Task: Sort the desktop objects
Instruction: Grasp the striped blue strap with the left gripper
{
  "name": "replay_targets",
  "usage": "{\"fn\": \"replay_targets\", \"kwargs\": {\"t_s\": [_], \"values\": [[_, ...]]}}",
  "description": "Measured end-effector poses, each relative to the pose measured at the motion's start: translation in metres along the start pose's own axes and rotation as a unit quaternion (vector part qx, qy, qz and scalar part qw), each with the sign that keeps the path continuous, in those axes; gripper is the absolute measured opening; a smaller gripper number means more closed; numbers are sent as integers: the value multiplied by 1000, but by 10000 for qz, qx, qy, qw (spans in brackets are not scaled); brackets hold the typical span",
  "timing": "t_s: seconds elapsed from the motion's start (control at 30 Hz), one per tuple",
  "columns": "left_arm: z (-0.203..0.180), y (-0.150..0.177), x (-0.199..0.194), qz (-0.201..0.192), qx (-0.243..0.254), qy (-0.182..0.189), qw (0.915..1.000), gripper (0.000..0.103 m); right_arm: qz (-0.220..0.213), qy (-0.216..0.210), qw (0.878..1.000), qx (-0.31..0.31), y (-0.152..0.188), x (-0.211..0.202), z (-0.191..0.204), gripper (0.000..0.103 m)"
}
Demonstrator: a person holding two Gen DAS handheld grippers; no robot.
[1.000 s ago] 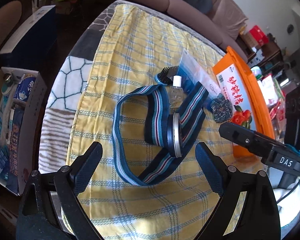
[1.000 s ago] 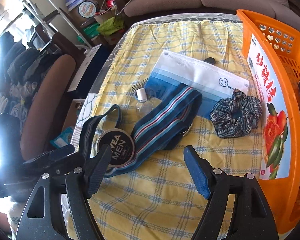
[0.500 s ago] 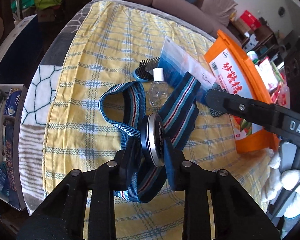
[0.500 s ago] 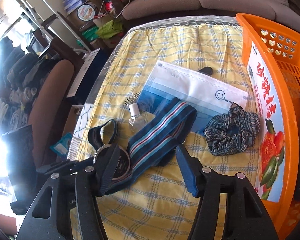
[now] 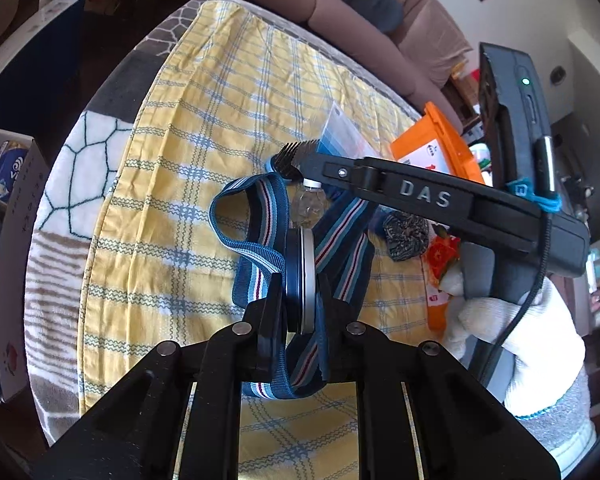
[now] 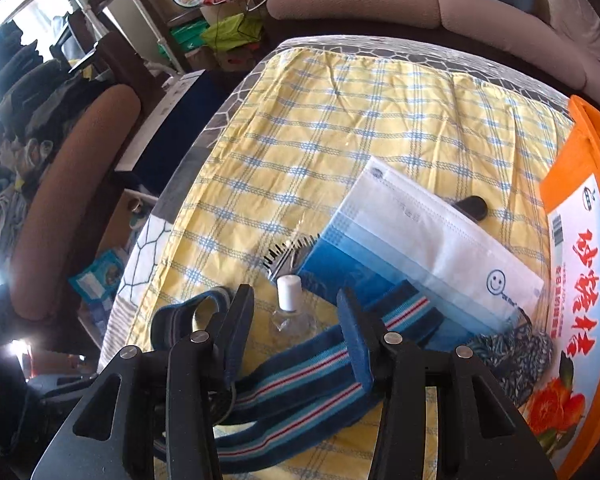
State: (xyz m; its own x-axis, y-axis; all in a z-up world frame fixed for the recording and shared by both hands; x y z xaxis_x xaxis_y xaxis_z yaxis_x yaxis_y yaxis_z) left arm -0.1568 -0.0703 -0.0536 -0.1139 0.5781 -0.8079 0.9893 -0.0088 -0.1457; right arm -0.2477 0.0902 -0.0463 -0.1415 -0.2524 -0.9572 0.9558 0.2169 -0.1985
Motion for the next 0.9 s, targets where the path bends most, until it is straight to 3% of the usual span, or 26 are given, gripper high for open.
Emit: {"fn": "replay_targets", "kwargs": {"t_s": [0.17,0.3,0.5,0.63,0.9], "values": [[1,-1,1,20,-68,91,9999,13,210,184,9995,-121,-6,24,6,35],[4,-3,-4,-30,-159,258,9995,13,289,217,9987,-347,-5,34,8,13],[4,-2,-16,-150,-239,691,9972,13,61,-21,9995,-297,0,15,3,13],[3,1,-24,-241,-199,704,9970,13,-166,-362,9990,-225,3,-15,3,13],[-1,2,-30,-272,-227,849,9958,13,-429,-396,9979,-279,12,-56,5,13]]}}
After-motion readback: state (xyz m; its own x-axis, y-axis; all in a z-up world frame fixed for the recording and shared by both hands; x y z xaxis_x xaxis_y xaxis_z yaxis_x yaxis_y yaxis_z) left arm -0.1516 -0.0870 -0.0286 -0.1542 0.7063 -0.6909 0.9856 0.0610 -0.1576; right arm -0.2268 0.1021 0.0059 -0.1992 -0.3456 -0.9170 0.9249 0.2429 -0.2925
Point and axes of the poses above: each gripper's, at about its wrist camera, not at the fingertips, and x roughly the way its jaws point, z to its left, y to its underside, the point moved 4 cm from there along x, roughly the way its jaws point, and after that the axes turned 13 degrees about z, right-handed, at the moved point
